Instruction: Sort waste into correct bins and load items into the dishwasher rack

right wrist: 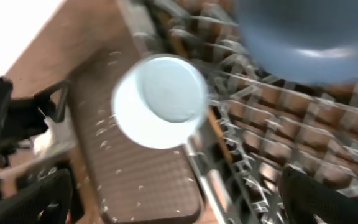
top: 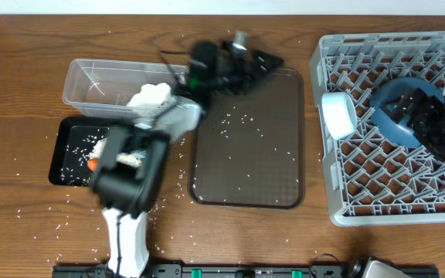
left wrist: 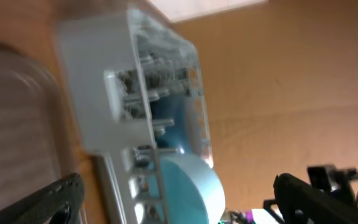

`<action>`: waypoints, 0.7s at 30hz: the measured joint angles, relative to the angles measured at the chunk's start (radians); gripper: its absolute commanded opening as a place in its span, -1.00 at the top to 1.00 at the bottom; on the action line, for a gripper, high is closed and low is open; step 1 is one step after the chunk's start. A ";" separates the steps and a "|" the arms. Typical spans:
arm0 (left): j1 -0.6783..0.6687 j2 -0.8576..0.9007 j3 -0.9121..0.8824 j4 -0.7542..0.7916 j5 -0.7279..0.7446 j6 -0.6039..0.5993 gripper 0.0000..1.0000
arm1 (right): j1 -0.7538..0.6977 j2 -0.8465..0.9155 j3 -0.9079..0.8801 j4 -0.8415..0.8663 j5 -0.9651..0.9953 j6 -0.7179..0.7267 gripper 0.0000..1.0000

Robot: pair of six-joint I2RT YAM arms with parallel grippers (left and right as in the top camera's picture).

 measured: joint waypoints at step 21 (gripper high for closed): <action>0.422 -0.943 0.169 -1.529 -0.633 0.940 -0.95 | 0.404 -0.518 0.003 0.278 0.040 -0.171 -0.99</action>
